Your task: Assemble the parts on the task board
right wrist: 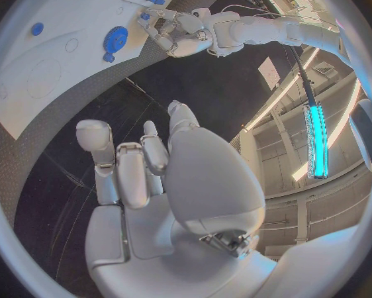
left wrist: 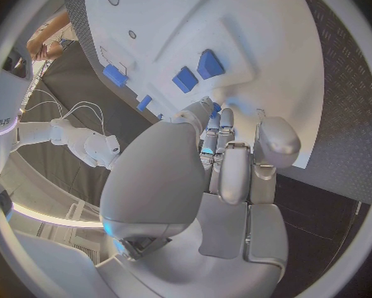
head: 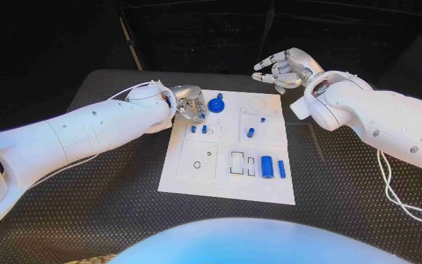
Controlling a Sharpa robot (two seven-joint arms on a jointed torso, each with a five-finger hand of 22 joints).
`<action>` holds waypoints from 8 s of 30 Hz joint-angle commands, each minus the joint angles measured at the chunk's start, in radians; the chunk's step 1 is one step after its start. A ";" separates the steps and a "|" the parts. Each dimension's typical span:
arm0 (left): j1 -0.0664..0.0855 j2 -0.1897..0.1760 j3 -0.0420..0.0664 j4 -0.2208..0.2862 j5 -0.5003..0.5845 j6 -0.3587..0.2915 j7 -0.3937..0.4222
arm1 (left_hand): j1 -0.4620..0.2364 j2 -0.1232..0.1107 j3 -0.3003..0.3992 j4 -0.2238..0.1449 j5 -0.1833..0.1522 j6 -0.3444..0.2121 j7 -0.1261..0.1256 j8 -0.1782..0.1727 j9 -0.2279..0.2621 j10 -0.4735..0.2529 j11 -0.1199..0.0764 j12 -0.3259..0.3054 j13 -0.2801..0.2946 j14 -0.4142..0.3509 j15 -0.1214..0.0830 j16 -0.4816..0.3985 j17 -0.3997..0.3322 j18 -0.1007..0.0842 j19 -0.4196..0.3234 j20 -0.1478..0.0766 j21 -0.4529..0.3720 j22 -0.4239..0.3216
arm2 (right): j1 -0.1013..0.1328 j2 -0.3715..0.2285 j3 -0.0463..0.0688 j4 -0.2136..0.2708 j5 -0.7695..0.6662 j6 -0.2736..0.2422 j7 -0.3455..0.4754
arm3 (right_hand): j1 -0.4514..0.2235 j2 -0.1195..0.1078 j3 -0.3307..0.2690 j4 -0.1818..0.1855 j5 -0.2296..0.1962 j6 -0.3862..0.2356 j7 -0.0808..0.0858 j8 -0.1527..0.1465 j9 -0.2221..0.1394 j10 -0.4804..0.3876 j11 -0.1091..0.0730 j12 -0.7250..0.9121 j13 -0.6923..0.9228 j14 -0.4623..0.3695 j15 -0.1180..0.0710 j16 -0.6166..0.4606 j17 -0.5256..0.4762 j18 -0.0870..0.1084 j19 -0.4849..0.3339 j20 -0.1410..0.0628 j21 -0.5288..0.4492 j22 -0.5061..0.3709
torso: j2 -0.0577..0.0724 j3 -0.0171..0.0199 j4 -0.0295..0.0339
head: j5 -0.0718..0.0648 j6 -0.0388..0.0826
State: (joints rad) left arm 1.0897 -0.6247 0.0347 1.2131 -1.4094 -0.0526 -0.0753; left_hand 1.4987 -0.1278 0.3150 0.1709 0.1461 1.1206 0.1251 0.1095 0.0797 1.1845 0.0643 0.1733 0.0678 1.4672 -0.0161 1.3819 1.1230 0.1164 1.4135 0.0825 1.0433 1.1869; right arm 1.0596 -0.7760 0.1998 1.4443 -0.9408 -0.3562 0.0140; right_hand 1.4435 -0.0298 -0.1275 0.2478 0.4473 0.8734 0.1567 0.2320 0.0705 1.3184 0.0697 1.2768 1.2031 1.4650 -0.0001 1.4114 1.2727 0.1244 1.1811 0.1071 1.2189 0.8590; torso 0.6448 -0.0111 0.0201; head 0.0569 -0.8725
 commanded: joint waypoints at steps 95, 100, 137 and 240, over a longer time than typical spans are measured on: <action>-0.012 -0.287 0.068 0.239 0.998 -0.230 0.292 | -0.044 -0.045 0.057 -0.036 0.002 -0.085 0.044 -0.008 -0.011 -0.035 0.034 -0.041 0.010 -0.080 0.026 -0.140 -0.261 0.050 -0.148 0.026 -0.353 -0.203 | -0.140 0.003 -0.014 -0.011 -0.806 0.184 -0.202 | 0.184 -0.068 0.253 -0.006 -0.210 0.163 -0.002 -0.082 -0.001 -0.157 0.014 -1.133 -1.054 0.034 0.000 -0.106 -0.115 0.018 -0.009 0.001 -0.046 -0.048 | 0.001 -0.0008 -0.0002 | -0.069 0.000; -0.012 -0.288 0.068 0.241 0.998 -0.229 0.290 | -0.043 -0.044 0.058 -0.036 0.002 -0.084 0.044 -0.007 -0.011 -0.036 0.034 -0.040 0.010 -0.080 0.026 -0.140 -0.260 0.051 -0.149 0.026 -0.354 -0.204 | -0.140 0.010 -0.014 -0.020 -0.805 0.195 -0.204 | 0.189 -0.063 0.281 -0.013 -0.221 0.180 -0.007 -0.080 -0.001 -0.135 0.008 -1.135 -1.062 0.036 -0.005 -0.100 -0.110 0.016 -0.003 -0.004 -0.035 -0.033 | 0.001 -0.0008 0.0004 | -0.070 0.000; -0.013 -0.290 0.068 0.242 0.998 -0.220 0.262 | -0.042 -0.043 0.061 -0.041 0.002 -0.085 0.047 -0.008 -0.011 -0.049 0.037 -0.040 0.008 -0.084 0.029 -0.145 -0.270 0.054 -0.157 0.028 -0.379 -0.220 | -0.147 0.015 -0.015 0.007 -0.872 0.164 -0.252 | 0.141 -0.075 0.499 -0.120 -0.258 0.257 -0.020 -0.090 -0.001 -0.052 -0.009 -1.160 -1.081 0.039 -0.019 -0.087 -0.118 -0.003 0.043 -0.019 0.052 0.091 | 0.000 -0.0001 -0.0009 | -0.072 0.000; -0.013 -0.246 0.068 0.246 0.998 -0.188 0.246 | -0.046 -0.045 0.059 -0.050 0.001 -0.094 0.055 -0.011 -0.013 -0.083 0.047 -0.037 0.005 -0.096 0.036 -0.153 -0.286 0.057 -0.170 0.035 -0.408 -0.238 | -0.147 0.188 -0.143 0.159 -0.838 0.178 -0.188 | 0.078 -0.087 0.546 -0.147 -0.277 0.260 -0.019 -0.105 -0.002 -0.048 -0.008 -1.179 -1.083 0.038 -0.018 -0.082 -0.121 -0.003 0.039 -0.018 0.056 0.095 | 0.000 -0.0020 -0.0006 | 0.072 0.000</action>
State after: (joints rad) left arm 1.0746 -0.8717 0.1014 1.4565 -0.4162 -0.2500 0.1691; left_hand 1.4590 -0.1749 0.3742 0.1280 0.1469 1.0256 0.1734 0.0970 0.0677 1.1095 0.1109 0.1318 0.0738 1.3778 0.0196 1.2345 0.8383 0.1614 1.2509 0.1163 0.6368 0.9503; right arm 0.9117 -0.5894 0.0570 1.6027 -1.7730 -0.1917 -0.1819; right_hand 1.5288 -0.1180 0.4127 0.1021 0.1678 1.1283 0.1366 0.1237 0.0674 1.2684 0.0592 0.1026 0.1206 1.4650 -0.0145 1.3251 1.1524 0.1399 1.2223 0.0876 1.2731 0.9556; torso 0.6454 -0.0130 0.0203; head 0.1291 -0.8725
